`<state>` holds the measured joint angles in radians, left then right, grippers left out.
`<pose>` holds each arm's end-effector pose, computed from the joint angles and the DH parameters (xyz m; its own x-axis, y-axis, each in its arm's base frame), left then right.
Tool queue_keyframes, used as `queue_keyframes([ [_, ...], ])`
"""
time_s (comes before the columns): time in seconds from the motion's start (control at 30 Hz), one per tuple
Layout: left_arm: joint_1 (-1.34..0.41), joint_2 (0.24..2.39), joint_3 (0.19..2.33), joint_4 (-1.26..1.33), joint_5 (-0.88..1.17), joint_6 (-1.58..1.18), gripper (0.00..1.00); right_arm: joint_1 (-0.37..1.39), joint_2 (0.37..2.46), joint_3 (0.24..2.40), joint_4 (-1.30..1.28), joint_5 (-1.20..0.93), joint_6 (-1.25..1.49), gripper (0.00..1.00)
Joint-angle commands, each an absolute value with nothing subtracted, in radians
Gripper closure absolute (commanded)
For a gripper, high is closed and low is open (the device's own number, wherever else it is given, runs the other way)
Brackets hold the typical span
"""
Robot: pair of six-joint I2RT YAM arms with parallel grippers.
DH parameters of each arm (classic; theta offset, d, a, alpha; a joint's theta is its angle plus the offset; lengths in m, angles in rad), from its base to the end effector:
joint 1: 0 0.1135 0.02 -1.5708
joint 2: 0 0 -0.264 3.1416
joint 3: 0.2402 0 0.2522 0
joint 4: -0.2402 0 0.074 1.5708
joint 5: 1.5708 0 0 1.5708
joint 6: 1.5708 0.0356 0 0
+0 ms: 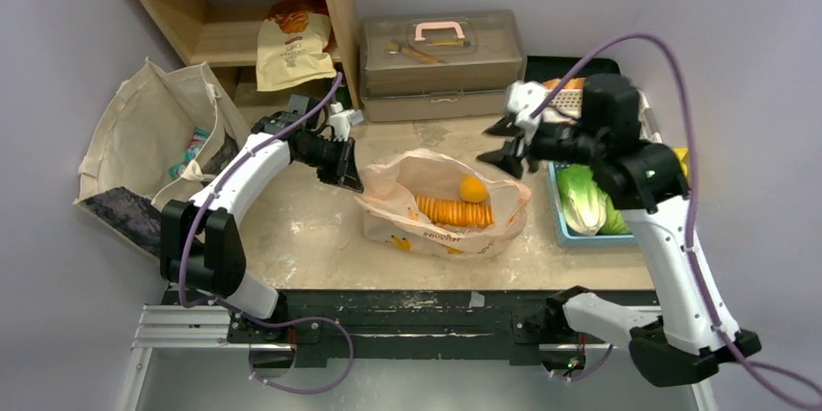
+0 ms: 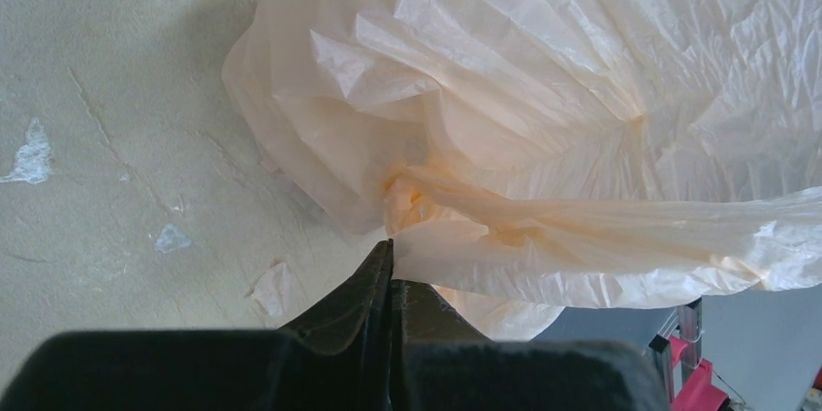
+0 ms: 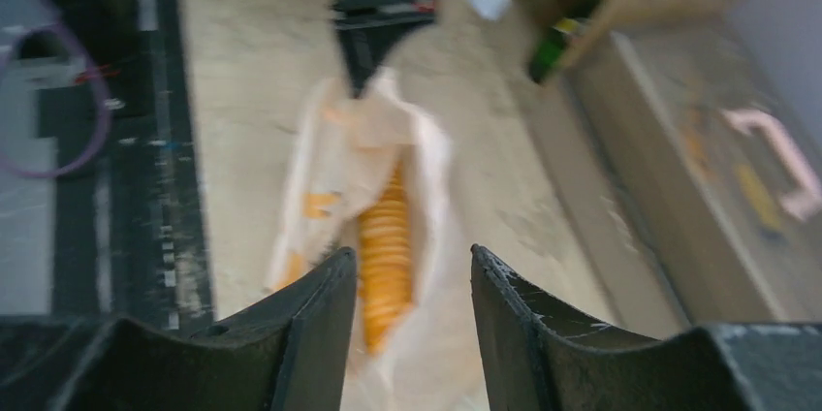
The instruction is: Untie the knot of the grocery bags and take out the mixed food
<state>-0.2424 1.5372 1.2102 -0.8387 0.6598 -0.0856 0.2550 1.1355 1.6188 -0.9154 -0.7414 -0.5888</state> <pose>0.2885 -0.0938 0.2616 -0.9252 0.1592 -0.3445 0.3463 0.7253 -0.5950 0.1766 0.0709 0.4779 0.0959 -0.3983 -0.9122 -0.8733 0.4062 -0.2691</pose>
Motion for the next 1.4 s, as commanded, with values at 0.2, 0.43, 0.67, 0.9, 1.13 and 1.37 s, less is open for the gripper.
queue_keyframes([
  [0.2, -0.235, 1.476, 1.223, -0.817, 0.682, -0.080, 1.00, 0.833, 1.266, 1.246, -0.742, -0.265, -0.680, 0.61],
  [0.43, -0.234, 1.433, 1.195, -0.817, 0.663, -0.058, 1.00, 0.845, 1.355, 1.088, -0.673, 0.065, -0.859, 0.57],
  [0.67, -0.235, 1.436, 1.175, -0.807, 0.671, -0.065, 1.00, 0.840, 1.417, 1.038, -0.615, 0.183, -0.962, 0.38],
  [0.9, -0.235, 1.445, 1.192, -0.816, 0.673, -0.055, 1.00, 0.781, 1.519, 1.095, -0.640, 0.198, -0.976, 0.16],
  [1.13, -0.234, 1.450, 1.198, -0.819, 0.675, -0.052, 1.00, 0.692, 1.585, 1.139, -0.641, 0.193, -1.041, 0.11],
  [1.37, -0.235, 1.460, 1.203, -0.815, 0.675, -0.055, 1.00, 0.657, 1.671, 1.146, -0.613, 0.151, -1.077, 0.10],
])
